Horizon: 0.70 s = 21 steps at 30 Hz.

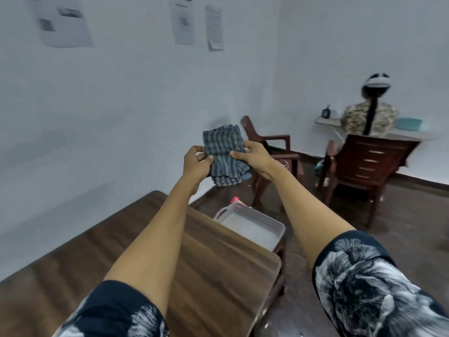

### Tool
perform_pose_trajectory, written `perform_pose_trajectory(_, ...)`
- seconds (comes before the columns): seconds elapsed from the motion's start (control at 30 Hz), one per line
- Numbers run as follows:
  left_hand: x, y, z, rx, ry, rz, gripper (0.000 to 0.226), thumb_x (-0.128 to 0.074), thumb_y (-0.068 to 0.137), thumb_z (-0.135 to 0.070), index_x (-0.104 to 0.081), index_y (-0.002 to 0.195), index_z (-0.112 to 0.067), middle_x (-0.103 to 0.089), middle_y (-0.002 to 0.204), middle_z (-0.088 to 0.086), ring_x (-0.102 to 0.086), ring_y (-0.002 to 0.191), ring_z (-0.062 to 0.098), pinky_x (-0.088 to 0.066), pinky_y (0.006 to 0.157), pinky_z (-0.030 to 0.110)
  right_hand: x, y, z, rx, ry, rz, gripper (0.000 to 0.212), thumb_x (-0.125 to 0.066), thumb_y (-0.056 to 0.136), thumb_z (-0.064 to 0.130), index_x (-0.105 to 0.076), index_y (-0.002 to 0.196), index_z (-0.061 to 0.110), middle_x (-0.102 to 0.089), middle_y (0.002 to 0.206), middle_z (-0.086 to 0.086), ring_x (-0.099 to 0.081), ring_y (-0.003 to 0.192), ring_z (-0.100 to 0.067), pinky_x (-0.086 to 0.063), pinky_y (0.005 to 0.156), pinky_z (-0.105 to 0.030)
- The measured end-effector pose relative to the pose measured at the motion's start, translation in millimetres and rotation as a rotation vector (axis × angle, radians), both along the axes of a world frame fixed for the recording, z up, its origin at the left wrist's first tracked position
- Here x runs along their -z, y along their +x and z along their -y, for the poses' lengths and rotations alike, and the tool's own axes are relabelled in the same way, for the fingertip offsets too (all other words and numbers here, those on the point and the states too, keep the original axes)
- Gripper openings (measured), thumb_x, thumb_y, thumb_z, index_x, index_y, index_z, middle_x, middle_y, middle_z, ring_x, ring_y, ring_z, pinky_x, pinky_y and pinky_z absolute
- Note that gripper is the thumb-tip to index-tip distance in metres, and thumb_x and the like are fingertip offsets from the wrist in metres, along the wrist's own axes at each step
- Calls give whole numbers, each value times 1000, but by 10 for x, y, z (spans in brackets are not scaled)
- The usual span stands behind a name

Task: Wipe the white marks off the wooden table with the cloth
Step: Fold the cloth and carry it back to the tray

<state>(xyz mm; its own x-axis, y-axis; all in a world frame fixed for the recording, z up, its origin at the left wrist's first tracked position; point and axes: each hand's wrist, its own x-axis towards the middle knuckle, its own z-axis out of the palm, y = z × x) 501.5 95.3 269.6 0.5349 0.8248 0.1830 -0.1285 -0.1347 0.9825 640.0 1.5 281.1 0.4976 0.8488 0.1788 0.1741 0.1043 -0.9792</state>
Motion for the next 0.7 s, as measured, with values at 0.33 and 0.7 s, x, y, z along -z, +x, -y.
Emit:
perform_pose_trajectory(0.33,892,1668,168,41,-140,-145,17,-52,91,-2,-46,92,-18,-64,107,14,-63,98,28,-53,85,48,790,1535,280,56,-166,-68,39,-63,86,2,-56,124,0,-63,118,-20,-63,105,-28,-54,84,-30)
perform_pose_trajectory(0.7,2413,2427,-400,-97,-284,-530,9,-47,95,-14,-47,104,-14,-55,103,5,-54,91,22,-50,84,41,2349,2360,-614,13,-457,-212,33,-66,84,0,-61,116,-2,-64,116,-22,-64,102,-30,-55,84,-34)
